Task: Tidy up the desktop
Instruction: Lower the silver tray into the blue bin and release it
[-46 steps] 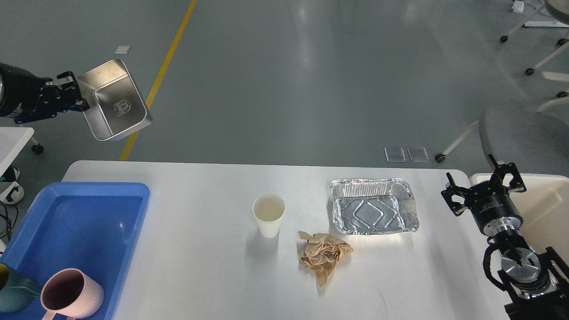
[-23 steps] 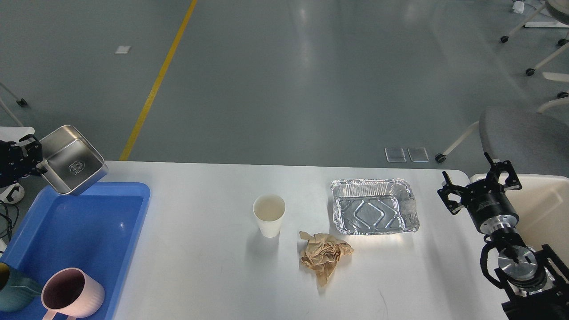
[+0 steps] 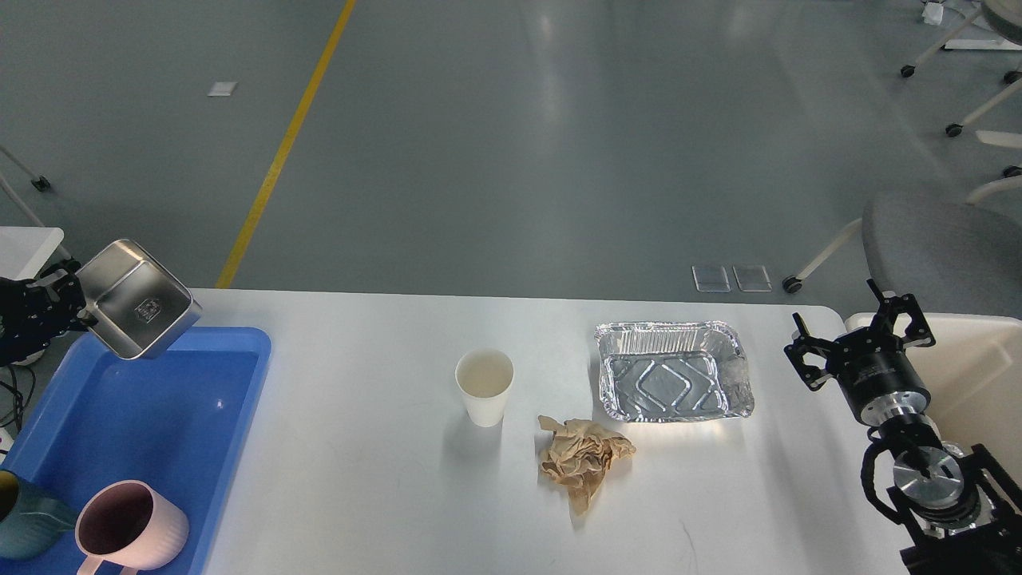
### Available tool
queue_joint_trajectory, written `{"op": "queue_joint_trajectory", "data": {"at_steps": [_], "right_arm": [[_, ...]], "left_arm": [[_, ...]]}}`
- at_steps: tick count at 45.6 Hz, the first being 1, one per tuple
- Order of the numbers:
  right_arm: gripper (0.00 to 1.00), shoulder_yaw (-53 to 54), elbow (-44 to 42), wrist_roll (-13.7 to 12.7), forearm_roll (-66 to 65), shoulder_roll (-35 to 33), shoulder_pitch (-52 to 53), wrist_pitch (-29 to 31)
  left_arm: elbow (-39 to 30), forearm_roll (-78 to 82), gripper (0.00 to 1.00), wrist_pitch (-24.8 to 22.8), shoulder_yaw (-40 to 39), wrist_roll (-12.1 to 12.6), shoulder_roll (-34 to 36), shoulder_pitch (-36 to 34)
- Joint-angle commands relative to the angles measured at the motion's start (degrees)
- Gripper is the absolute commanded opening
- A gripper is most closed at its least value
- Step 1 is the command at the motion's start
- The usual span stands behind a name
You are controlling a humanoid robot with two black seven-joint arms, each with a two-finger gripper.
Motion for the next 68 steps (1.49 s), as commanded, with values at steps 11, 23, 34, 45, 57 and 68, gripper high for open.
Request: {"op": "queue_joint_trajectory", "data": {"at_steps": [11, 23, 34, 45, 57, 68], "right_arm": [[1.00, -0.1, 0.0, 0.0, 0.0, 0.2, -0.2, 0.1], [1.00, -0.3, 0.1, 0.0, -0.1, 0.9, -0.2, 0.1], [1.00, -0.3, 0.0, 0.0, -0.2, 0.8, -0.2, 0.1], [1.00, -0.3, 0.0, 0.0, -0.3, 0.9, -0.2, 0.1], [1.00, -0.3, 0.1, 0.1, -0.2, 0.9, -0.6, 0.1], [1.00, -0.3, 0.1, 0.1, -0.2, 1.1, -0.6, 0.1]], "left_arm": [[1.4, 4.3, 0.00, 3.2, 0.7, -6.8, -0.4, 5.2], [3.2, 5.2, 0.00, 4.2, 0.8, -9.7, -1.4, 7.4], [5.5, 6.0, 0.00, 6.2, 0.9, -10.1, -3.9, 7.9], [6.0, 5.3, 0.00, 9.6, 6.0, -10.4, -4.7, 8.8], [7.0, 5.4, 0.00, 10.3, 6.5, -10.8, -5.7, 9.5], [7.6, 5.4, 0.00, 11.1, 8.6, -11.2, -6.3, 9.5]]}}
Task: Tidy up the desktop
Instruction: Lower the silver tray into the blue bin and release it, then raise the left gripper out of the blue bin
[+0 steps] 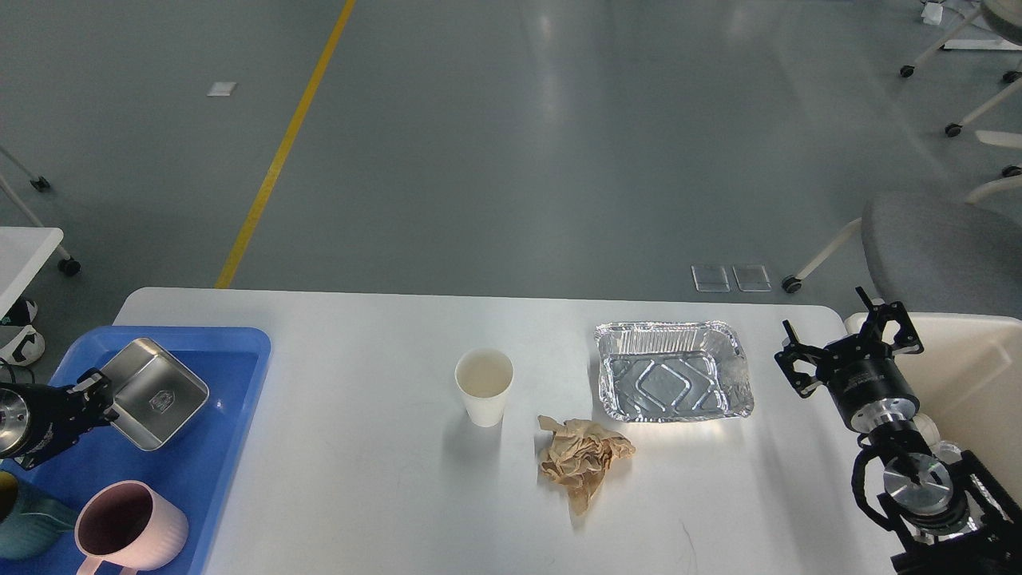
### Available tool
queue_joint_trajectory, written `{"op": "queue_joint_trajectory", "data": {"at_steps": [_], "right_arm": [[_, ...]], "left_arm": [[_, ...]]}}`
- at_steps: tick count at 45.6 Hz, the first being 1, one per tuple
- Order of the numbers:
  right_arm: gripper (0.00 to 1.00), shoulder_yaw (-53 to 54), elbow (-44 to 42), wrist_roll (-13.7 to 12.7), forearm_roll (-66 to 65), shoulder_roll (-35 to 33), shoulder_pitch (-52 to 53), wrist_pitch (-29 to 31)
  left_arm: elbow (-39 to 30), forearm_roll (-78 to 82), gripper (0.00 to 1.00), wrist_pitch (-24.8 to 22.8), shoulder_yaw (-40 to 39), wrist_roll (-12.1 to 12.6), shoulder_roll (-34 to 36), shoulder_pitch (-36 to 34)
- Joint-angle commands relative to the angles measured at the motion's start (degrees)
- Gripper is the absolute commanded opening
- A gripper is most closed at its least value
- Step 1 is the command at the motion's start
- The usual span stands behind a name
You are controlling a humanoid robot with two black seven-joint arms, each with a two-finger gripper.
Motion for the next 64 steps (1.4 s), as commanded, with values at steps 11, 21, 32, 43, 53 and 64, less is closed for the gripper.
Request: {"op": "queue_joint_trajectory", "data": {"at_steps": [11, 21, 32, 43, 53, 64], "right_arm": [[1.00, 0.0, 0.1, 0.1, 0.0, 0.1, -0.1, 0.0], [1.00, 0.0, 0.2, 0.1, 0.0, 0.0, -0.1, 0.0], [1.00, 0.0, 0.2, 0.1, 0.0, 0.1, -0.3, 0.0], [1.00, 0.0, 0.3, 0.1, 0.0, 0.0, -0.3, -0.1], [1.00, 0.0, 2.4, 0.0, -0.1, 0.0, -1.1, -0.1], [1.00, 0.0, 4.8, 0.0, -0.2, 0.1, -1.2, -0.3]], "left_arm": [[0.4, 0.2, 0.13, 0.9, 2.3, -0.3, 0.0, 0.0], [0.4, 0.0, 0.27, 0.9, 3.8, -0.3, 0.0, -0.1], [-0.5, -3.3, 0.68, -0.2, 2.6, -0.2, 1.0, -2.9], [-0.9, -14.7, 0.98, -4.5, 2.5, 0.5, 2.1, -9.3], [-0.9, -28.2, 0.98, -10.6, -1.4, -1.2, 1.3, -14.0], [-0.7, -44.4, 0.98, -11.5, -11.1, -4.2, -5.2, -15.4]]}}
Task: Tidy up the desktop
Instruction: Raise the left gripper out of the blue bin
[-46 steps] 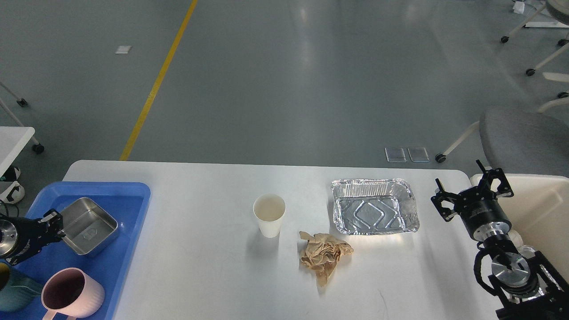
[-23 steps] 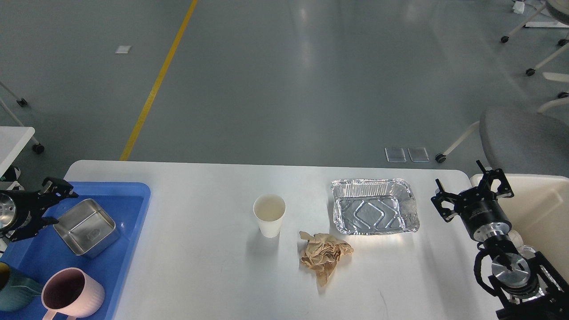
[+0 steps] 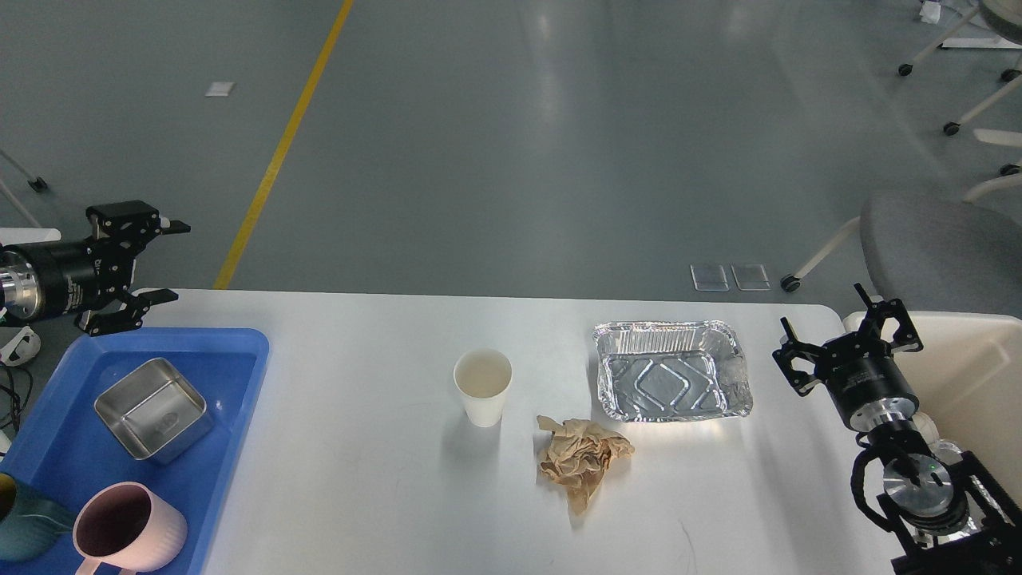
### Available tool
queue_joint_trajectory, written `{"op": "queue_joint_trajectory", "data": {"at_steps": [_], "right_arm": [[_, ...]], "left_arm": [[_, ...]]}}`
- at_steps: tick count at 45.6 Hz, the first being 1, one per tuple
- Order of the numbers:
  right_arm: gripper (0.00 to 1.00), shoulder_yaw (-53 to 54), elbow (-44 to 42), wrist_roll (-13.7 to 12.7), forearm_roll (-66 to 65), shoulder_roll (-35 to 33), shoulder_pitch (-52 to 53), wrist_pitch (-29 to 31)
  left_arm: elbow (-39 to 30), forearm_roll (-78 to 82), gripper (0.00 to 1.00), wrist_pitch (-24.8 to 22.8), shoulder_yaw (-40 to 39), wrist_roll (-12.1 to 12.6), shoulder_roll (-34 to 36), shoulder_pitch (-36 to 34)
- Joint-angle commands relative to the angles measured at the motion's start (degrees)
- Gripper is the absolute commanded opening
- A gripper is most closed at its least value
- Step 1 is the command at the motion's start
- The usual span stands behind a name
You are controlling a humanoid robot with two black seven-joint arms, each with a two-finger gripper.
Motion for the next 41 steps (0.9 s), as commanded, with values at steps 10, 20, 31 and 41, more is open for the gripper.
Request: {"op": "queue_joint_trajectory", "data": {"at_steps": [10, 20, 31, 41], "right_arm": [[1.00, 0.0, 0.5, 0.0, 0.0, 0.8, 0.0, -0.1], [1.00, -0.1, 0.5, -0.3, -0.1, 1.4, 0.2, -0.2], [1.00, 0.6, 0.7, 0.0, 0.0, 1.9, 0.7, 0.3], [1.00, 0.9, 0.5, 0.0, 0.5, 3.5, 2.4, 1.5]], "left_arm": [[1.7, -17.0, 0.98, 0.6, -6.1, -0.5, -11.7, 2.4], [6.5, -24.2, 0.98, 1.6, -13.3, -1.0, -23.6, 6.1], [11.2, -25.2, 0.98, 1.6, -27.6, -1.0, -33.8, 7.6], [11.2, -25.1, 0.98, 1.6, -28.9, -1.0, -35.6, 8.7]]}}
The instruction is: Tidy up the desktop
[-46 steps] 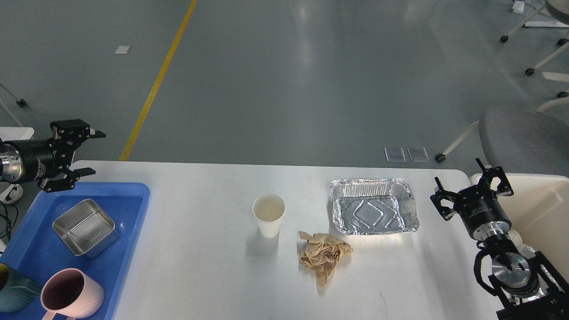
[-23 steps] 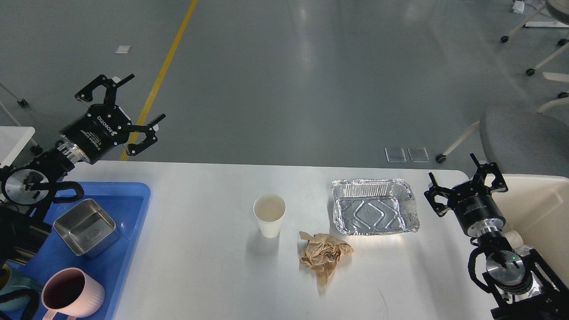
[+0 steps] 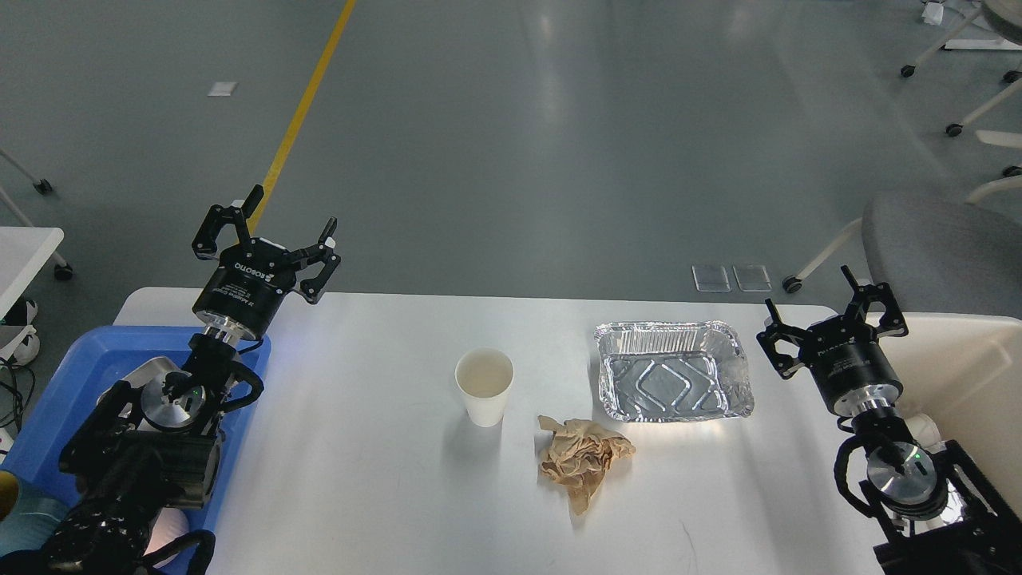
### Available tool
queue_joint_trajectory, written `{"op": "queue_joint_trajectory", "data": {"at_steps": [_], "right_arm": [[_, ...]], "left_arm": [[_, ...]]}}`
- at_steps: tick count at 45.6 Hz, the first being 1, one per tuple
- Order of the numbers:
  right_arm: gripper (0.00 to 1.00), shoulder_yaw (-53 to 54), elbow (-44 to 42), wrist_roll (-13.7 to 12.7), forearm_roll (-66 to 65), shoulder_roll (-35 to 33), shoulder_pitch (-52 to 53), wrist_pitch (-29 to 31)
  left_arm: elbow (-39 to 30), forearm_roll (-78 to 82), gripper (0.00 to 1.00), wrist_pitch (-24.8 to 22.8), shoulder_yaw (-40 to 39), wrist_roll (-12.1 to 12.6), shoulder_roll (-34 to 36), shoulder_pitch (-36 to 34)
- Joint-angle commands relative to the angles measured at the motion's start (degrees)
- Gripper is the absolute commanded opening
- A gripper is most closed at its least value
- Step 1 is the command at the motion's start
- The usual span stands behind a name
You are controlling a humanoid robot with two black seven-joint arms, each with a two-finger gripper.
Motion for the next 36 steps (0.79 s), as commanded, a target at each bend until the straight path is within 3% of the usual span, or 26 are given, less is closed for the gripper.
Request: {"op": "queue_joint_trajectory", "data": {"at_steps": [1, 14, 36], "right_arm": [[1.00, 0.3, -0.2, 0.2, 0.1, 1.3, 0.9, 0.9], [1.00, -0.8, -0.2, 0.2, -1.3, -0.4, 0.5, 4.6], [1.00, -0.9, 0.7, 0.4, -9.4, -3.7, 0.5, 4.0]], "left_arm": [[0.0, 0.1, 0.98, 0.0, -0.2, -0.1, -0.7, 1.3], [0.0, 0.2, 0.98, 0.0, -0.4, -0.1, -0.5, 2.0], [1.0, 0.2, 0.98, -0.1, -0.5, -0.1, 0.4, 3.3]]}}
